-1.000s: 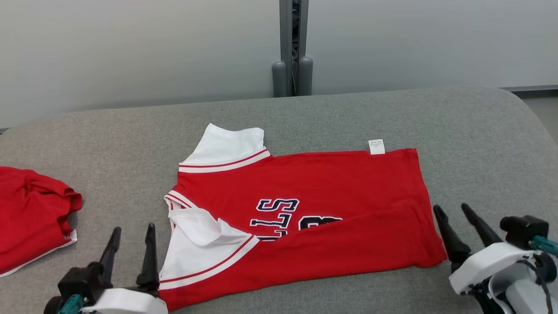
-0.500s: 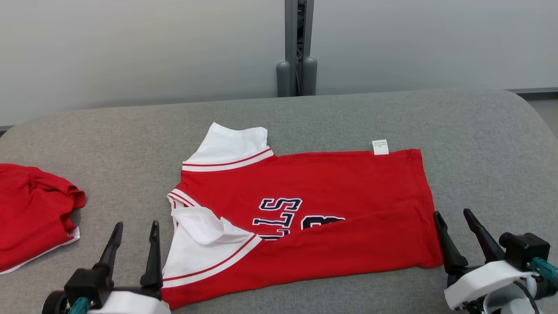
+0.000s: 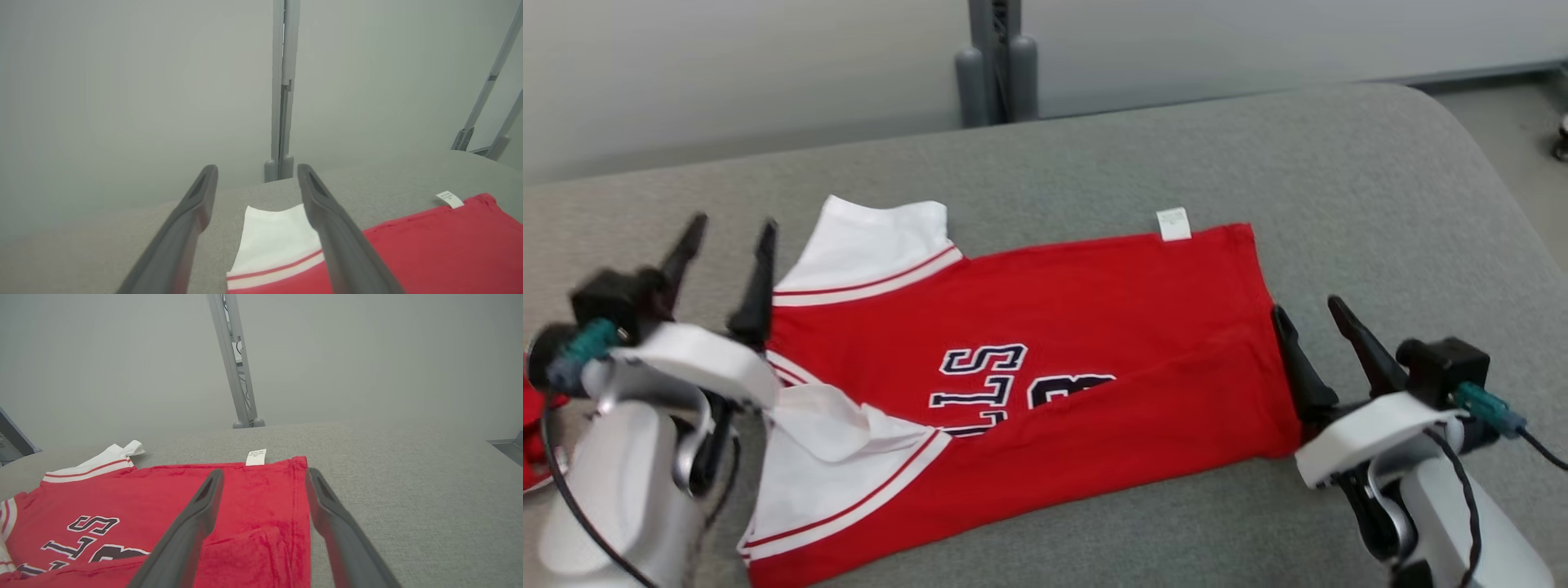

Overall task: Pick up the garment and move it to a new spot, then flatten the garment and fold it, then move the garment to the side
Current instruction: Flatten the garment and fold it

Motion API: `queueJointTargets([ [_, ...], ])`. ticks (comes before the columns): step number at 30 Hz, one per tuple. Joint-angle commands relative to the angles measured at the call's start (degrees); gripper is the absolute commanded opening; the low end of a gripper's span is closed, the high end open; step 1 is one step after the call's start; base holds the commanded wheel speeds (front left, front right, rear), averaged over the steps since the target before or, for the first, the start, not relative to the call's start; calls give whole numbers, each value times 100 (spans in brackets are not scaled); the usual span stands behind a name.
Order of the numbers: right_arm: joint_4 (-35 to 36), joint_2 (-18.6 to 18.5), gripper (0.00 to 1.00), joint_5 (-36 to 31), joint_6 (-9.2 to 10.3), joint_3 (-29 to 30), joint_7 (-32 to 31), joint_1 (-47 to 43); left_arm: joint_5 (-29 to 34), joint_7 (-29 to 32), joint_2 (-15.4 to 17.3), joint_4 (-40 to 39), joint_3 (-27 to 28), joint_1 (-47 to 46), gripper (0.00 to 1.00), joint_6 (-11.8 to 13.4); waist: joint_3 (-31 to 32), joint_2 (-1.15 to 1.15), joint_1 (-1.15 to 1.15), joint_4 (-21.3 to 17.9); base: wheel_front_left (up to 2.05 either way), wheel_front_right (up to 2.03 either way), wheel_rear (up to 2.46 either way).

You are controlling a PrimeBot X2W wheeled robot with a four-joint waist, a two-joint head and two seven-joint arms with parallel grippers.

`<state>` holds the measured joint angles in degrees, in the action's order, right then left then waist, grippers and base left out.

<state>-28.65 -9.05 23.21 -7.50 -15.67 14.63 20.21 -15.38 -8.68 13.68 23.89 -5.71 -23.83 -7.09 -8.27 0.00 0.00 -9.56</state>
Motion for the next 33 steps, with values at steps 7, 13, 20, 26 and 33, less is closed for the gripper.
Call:
queueJointTargets([
  [7, -261, 308, 100, 182, 2, -300, 63, 756, -692, 405, 697, 942, -160, -1225, 100, -38, -886, 0, 0, -871, 0, 0, 0],
  [13, -135, 478, 100, 259, 2, -377, 64, 1022, -1262, 716, 1159, 1719, -480, -1929, 100, -40, -1297, 0, 0, -1227, 0, 0, 0],
  [20, -22, 570, 100, 284, 2, -456, 65, 1134, -1547, 954, 1539, 2499, -821, -2528, 100, -41, -1628, 0, 0, -1491, 0, 0, 0],
  [26, 46, 598, 100, 298, 1, -487, 66, 1137, -1680, 962, 1637, 2923, -1174, -2837, 100, -40, -1771, 0, 0, -1596, 0, 0, 0],
  [33, 67, 603, 100, 334, 2, -526, 66, 1135, -1643, 877, 1663, 3309, -1474, -3048, 100, -40, -1788, 0, 0, -1605, 0, 0, 0],
])
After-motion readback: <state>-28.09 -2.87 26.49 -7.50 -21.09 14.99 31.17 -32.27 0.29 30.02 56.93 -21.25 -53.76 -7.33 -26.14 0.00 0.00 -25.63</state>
